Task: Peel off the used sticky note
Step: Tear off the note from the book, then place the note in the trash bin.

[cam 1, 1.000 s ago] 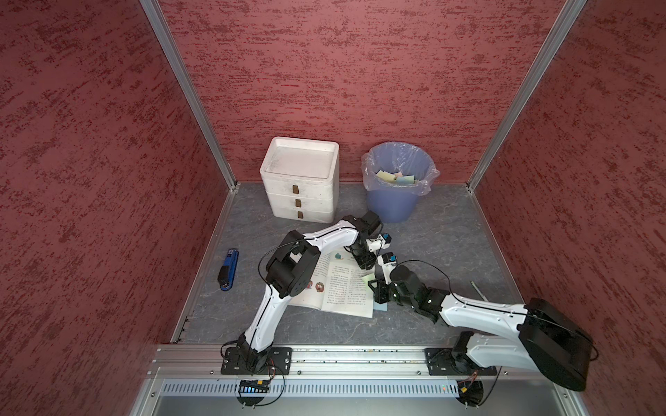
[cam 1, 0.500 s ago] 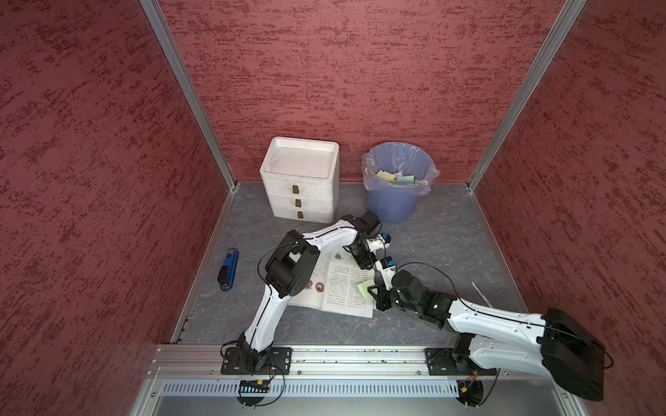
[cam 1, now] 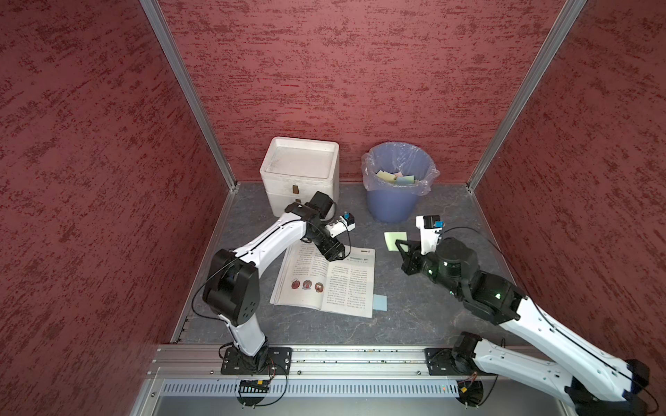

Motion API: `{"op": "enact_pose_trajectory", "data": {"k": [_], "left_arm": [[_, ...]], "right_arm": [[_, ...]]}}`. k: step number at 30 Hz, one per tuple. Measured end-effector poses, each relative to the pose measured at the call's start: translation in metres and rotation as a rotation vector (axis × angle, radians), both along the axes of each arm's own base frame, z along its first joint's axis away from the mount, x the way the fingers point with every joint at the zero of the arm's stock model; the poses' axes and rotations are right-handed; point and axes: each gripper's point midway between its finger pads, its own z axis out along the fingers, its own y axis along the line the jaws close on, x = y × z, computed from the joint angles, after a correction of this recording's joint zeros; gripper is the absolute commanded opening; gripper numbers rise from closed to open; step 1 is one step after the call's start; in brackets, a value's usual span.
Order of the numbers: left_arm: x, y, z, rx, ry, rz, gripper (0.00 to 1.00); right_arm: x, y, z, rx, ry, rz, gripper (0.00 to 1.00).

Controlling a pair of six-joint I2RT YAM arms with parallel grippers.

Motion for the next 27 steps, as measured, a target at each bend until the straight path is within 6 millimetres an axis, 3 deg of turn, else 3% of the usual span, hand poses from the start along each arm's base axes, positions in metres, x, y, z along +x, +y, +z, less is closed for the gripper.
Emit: {"op": "enact_pose_trajectory", "data": {"k": [2,5,11,20,27], "left_arm": [[-0.002,0.033,-0.003,-0.009,0.018,0.053,0.82],[-0.007,0.076,-0.024,0.006,0.066,0.125,0.84],[-0.027,0.124,-0.062,0.002,0.174,0.196,0.88],[-0.034,0.137,-0.073,-0.084,0.193,0.225,1.00],[-0.045,0.137,-0.085,-0.101,0.211,0.215,1.00]], "right_arm": [[0.027,-0.016,0.031,-0.010,-0.038,-0.088,0.00],[0.065,-0.033,0.060,-0.029,-0.072,-0.184,0.00],[0.140,-0.048,0.074,-0.060,-0.056,-0.291,0.00],[0.246,-0.053,0.068,-0.072,-0.024,-0.378,0.00],[0.317,-0.045,0.031,-0.138,0.031,-0.407,0.00]]}}
